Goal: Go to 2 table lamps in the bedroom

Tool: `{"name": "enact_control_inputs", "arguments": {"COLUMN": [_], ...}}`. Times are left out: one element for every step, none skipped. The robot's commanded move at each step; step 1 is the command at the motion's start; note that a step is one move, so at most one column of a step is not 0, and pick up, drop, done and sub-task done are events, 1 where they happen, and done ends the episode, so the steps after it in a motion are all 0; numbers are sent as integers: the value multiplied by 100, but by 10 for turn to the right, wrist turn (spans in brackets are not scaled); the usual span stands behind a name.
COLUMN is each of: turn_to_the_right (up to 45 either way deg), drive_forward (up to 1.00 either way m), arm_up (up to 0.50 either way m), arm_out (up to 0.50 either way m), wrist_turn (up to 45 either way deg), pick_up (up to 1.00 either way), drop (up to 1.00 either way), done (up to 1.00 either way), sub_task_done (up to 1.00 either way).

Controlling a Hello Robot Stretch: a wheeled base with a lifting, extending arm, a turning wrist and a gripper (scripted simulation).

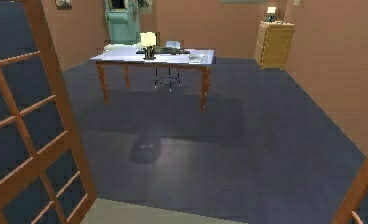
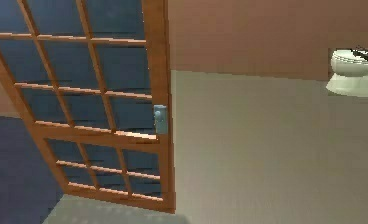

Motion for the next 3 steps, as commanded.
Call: {"name": "enact_control_inputs", "arguments": {"turn_to_the_right": [30, 0, 0], "drive_forward": [0, 100, 100], "arm_up": [0, 0, 0], "arm_out": [0, 0, 0], "wrist_turn": [0, 0, 0], "pick_up": [0, 0, 0], "drop": [0, 0, 0], "done": [0, 0, 0], "sub_task_done": [0, 0, 0]}}
